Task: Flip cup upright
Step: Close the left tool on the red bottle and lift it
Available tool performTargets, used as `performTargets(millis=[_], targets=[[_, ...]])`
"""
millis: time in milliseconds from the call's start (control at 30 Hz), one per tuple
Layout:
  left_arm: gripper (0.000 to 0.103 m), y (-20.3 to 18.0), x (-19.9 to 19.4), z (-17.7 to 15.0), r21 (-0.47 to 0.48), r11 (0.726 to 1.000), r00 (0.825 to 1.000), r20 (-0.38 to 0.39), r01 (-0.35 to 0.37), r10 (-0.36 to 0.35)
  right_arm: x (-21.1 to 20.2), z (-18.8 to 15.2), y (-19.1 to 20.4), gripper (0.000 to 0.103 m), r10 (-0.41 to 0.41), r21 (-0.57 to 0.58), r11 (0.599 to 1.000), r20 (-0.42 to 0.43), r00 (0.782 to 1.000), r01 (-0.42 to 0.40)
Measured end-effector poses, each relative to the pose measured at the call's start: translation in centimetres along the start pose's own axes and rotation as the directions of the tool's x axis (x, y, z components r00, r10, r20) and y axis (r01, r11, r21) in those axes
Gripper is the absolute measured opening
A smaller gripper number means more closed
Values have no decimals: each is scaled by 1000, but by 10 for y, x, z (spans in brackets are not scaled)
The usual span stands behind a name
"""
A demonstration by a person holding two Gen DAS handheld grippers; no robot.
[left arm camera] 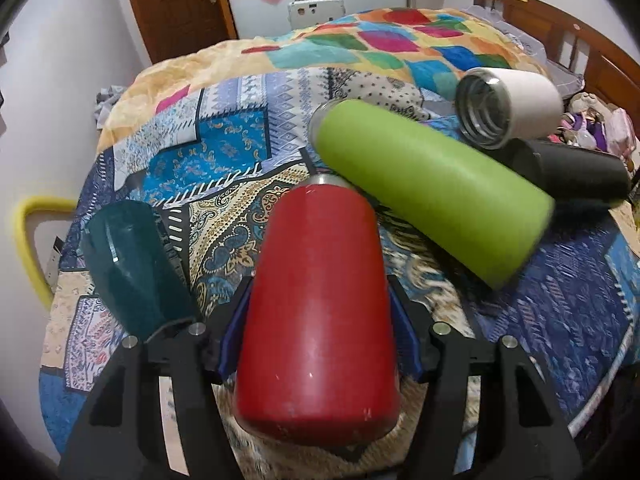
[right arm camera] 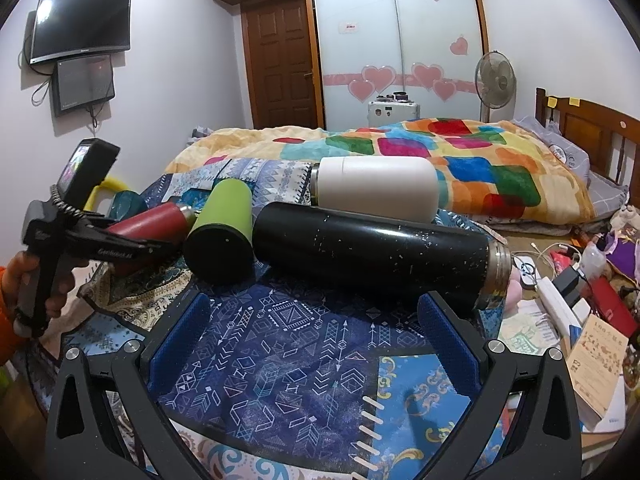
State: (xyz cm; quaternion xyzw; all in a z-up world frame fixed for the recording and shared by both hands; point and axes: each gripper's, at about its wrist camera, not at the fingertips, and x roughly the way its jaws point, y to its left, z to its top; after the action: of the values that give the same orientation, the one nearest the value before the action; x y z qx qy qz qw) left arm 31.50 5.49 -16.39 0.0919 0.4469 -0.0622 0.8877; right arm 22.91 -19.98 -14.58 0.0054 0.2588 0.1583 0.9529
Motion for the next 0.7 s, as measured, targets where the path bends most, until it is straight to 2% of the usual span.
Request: performTargets(millis=[267,467,700], targets=[[62,-13,-59,-11,12,1000,996,85,16,-17,-19,6,8,103,5,-15,1000,41,999,-5],[62,-31,-101,-18,29,998,986,156,48,-52,-38,9,12,103,7,-22,1000,74,997,-5],[62,-63,-119,-27,78,992,977,182,102,-115,-58,10,11,103,-4,-24,1000,108,994,7]])
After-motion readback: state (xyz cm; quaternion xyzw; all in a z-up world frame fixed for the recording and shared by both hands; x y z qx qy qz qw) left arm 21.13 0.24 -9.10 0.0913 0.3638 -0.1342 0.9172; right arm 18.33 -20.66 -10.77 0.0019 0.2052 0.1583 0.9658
